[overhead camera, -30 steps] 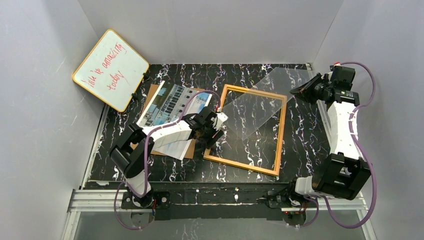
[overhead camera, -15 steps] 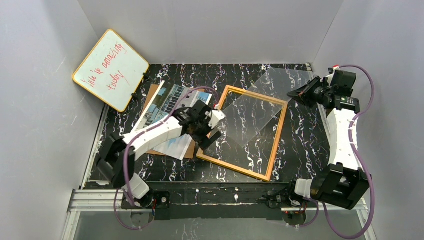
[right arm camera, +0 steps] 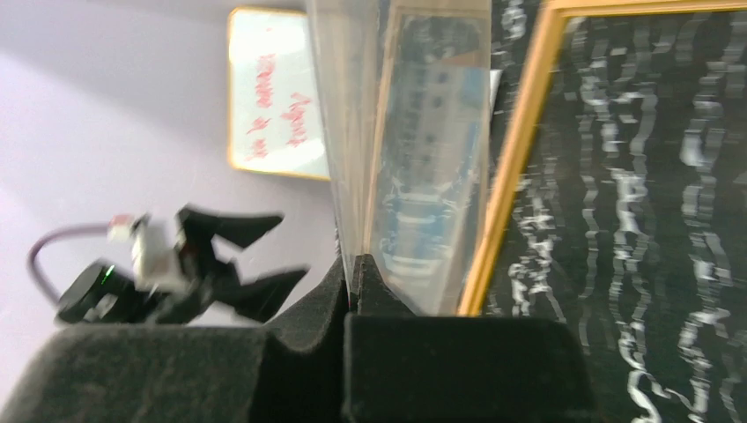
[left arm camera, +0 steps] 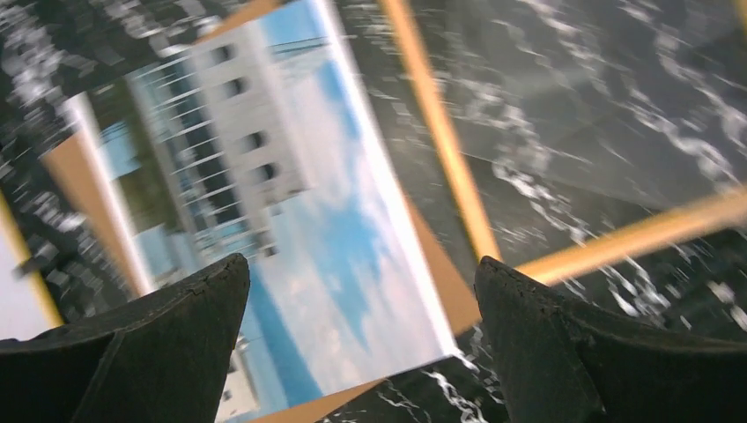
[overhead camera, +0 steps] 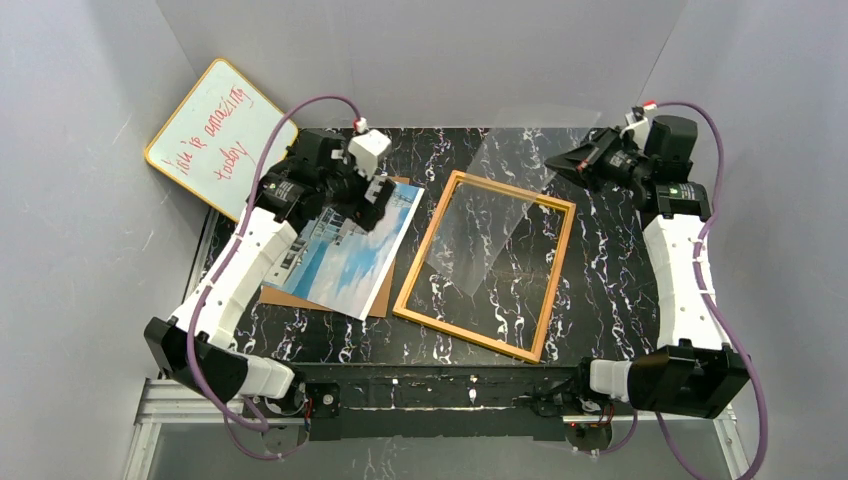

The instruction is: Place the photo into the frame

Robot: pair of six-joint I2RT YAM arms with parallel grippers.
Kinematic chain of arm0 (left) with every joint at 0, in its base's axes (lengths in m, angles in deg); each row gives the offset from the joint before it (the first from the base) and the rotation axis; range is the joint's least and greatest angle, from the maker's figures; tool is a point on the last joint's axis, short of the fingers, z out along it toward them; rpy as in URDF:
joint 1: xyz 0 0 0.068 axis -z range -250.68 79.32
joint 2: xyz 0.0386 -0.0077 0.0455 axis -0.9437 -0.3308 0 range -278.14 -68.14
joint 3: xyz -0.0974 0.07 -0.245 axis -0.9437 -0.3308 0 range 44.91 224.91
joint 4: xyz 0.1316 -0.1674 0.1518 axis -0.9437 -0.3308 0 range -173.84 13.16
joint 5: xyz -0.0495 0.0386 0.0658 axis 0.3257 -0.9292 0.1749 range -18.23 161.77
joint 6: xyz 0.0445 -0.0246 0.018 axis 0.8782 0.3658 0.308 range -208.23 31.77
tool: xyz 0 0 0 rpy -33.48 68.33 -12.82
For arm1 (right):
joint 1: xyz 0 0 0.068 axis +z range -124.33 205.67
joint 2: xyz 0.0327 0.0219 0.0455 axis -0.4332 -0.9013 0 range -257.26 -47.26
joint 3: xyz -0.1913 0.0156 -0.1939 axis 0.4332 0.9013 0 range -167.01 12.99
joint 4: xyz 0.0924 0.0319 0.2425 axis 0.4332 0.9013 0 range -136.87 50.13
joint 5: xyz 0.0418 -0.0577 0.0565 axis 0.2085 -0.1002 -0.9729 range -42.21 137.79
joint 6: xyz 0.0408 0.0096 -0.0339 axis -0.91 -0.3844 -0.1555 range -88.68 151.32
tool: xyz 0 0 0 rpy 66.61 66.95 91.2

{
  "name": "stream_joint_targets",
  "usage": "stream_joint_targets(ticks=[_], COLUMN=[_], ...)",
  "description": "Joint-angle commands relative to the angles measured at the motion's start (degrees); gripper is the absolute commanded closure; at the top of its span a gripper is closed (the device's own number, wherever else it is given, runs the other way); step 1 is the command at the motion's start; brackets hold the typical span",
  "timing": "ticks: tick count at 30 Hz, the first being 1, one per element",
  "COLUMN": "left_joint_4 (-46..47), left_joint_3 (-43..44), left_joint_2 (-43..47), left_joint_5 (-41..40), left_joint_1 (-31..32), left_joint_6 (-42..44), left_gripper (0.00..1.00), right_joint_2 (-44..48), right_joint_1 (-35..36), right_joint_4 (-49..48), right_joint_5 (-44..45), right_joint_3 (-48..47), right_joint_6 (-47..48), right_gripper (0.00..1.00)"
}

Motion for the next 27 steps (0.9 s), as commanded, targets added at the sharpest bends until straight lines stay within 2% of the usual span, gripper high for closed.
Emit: stream_joint_targets(ticks=[1,6,10,13,17,22,27], left_joint_4=[6.4,9.5,10.6,10.6,10.7,10.4,12.4], left_joint_3=[1.9,1.6,0.4,-0.4,-2.7,-9.0,-15.6], left_joint_2=[-2.7,-5.6,-6.1,-6.1,-6.0,-8.7,-11.8], left_joint_5=[-16.3,-25.9,-26.6,-26.4,-24.0,-18.4,-18.6], left_joint_1=[-5.0,-8.9,-10.8,-10.8,-10.8,-10.7,-8.4], left_joint_6=[-6.2,-11.4,-12.3,-11.6,-7.6,-2.1,3.3], left_gripper=[0.02,0.02,0.02,0.02,0.02,0.02,0.02], right_joint_2=[2.3,2.7,3.0,2.7,3.3,1.9,-1.8], right_joint_1=[6.2,8.5,8.5,8.5,8.5,8.4,8.3], right_joint_4=[-7.3,-11.5,-14.1,-15.2,-19.2,-23.7,-20.8], right_joint_5=[-2.8,-6.1,-7.6,-7.7,-8.7,-10.6,-8.6], right_joint_3=[-6.4,-6.3,-2.7,2.9,15.9,27.6,30.6], right_joint_6=[-6.7,-11.1,-13.3,-13.4,-12.1,-6.0,5.1], right_gripper=[0.99,0.99,0.99,0.99,0.99,0.99,0.96])
